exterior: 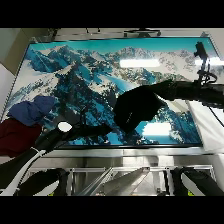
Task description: Fold the shirts.
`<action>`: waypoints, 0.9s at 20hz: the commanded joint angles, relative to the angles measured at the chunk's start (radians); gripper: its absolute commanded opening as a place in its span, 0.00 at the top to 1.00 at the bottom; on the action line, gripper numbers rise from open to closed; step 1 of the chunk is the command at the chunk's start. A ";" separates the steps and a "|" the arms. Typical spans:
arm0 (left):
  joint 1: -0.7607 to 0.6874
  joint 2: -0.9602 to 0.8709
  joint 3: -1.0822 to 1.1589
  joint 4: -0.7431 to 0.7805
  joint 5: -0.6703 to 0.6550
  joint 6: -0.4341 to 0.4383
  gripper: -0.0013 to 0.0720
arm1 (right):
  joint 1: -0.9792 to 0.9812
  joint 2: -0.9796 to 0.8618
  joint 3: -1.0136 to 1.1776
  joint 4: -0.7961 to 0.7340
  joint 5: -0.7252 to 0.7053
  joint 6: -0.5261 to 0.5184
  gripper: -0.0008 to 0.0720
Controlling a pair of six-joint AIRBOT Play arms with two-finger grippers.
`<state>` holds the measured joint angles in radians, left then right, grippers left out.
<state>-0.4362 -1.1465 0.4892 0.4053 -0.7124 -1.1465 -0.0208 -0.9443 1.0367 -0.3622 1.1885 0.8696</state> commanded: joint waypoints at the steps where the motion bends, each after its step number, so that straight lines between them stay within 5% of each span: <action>1: -0.009 0.001 0.043 -0.041 0.024 0.007 0.02 | -0.001 0.041 0.008 0.117 0.069 -0.008 0.96; 4: -0.047 0.001 0.101 -0.039 0.024 0.048 0.02 | 0.013 0.051 0.012 0.246 0.138 -0.010 0.96; 12: -0.118 -0.019 0.060 -0.043 0.167 0.061 0.02 | -0.056 0.055 0.042 0.183 0.066 -0.028 0.96; 18: -0.236 -0.227 0.190 -0.091 0.142 0.129 0.02 | -0.056 0.060 0.042 0.190 0.054 -0.028 0.96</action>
<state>-0.6193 -1.2869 0.6132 0.3309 -0.5560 -1.0695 -0.0742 -0.8856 1.0775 -0.1745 1.2499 0.8410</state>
